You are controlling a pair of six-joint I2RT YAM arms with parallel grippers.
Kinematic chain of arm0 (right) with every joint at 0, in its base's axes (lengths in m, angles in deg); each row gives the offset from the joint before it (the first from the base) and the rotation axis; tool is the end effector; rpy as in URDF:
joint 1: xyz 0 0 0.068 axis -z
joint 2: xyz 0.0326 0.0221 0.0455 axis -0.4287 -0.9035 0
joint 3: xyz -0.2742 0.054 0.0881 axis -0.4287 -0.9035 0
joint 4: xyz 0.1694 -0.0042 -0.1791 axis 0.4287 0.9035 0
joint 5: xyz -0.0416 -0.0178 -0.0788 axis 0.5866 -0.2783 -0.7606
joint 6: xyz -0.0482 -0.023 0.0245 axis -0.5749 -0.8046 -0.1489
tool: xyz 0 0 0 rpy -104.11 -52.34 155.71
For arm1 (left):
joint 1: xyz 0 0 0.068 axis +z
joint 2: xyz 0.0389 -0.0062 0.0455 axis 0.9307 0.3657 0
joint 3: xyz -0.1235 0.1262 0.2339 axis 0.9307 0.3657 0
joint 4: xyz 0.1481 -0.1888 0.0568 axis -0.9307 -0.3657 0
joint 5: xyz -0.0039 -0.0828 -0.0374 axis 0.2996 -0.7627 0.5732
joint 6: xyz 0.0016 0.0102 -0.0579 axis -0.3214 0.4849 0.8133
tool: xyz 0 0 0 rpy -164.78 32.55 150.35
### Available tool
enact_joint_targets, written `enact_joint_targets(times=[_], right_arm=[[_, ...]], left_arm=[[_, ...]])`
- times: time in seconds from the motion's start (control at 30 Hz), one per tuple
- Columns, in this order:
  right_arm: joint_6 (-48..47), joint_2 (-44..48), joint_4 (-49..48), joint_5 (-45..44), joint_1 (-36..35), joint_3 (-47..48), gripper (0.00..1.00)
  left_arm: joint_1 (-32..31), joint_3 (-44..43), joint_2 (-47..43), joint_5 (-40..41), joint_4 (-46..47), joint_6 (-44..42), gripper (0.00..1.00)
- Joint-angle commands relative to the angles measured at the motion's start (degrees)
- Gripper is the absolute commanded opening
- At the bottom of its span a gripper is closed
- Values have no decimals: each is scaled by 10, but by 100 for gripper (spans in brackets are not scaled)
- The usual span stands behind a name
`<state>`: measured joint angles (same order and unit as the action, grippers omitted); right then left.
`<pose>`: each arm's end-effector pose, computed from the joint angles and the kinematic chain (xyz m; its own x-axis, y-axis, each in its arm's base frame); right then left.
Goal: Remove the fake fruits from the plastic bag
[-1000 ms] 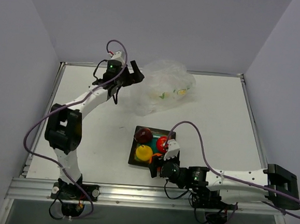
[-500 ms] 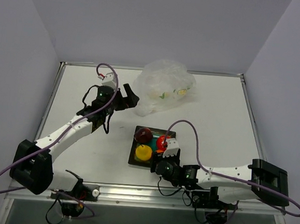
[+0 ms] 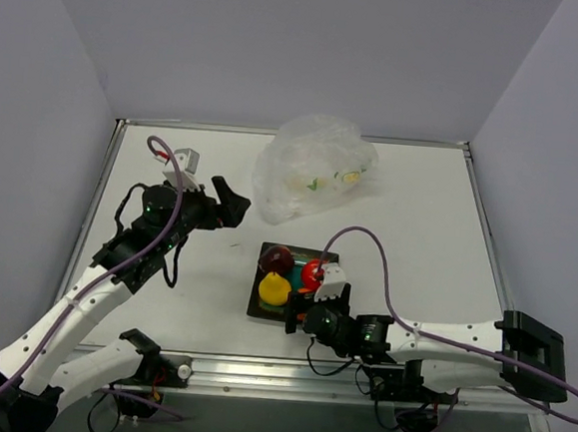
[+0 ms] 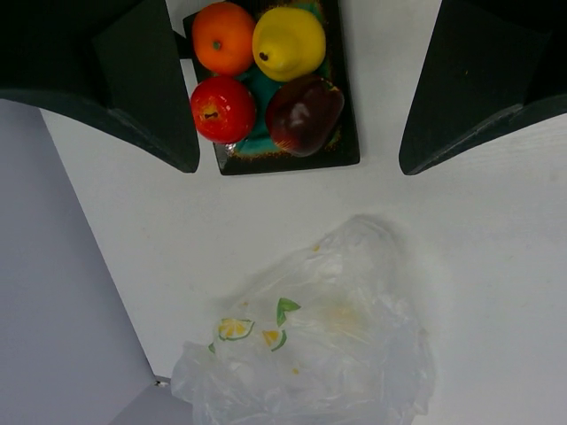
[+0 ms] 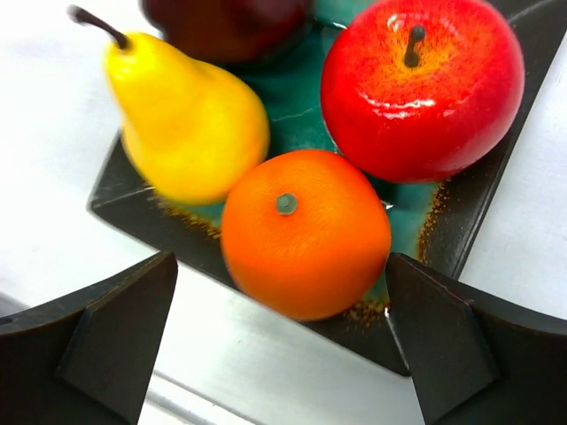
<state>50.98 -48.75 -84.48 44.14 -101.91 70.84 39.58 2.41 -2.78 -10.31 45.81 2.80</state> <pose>0.0713 0.1994 0.2078 -0.6158 0.1198 -0.7788 -0.3828 0.8184 0.4285 0.1659 -0.0946 0.3796 -0.4165 -0.4244 -0.8040 0.3597 0.7353 -0.5744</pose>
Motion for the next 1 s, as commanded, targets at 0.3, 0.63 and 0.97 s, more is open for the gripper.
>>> enact_joint_targets(times=[0.3, 0.63, 0.97], right_arm=[[-68, 219, 279, -5, -16, 170, 100], [-177, 345, 278, -178, -16, 298, 100], [-218, 377, 257, -262, -16, 292, 100]], left_arm=[[-1, -80, -96, -10, -182, -120, 94], [0, -80, -128, -6, -157, -132, 94], [1, -95, -112, 14, -150, -138, 94]])
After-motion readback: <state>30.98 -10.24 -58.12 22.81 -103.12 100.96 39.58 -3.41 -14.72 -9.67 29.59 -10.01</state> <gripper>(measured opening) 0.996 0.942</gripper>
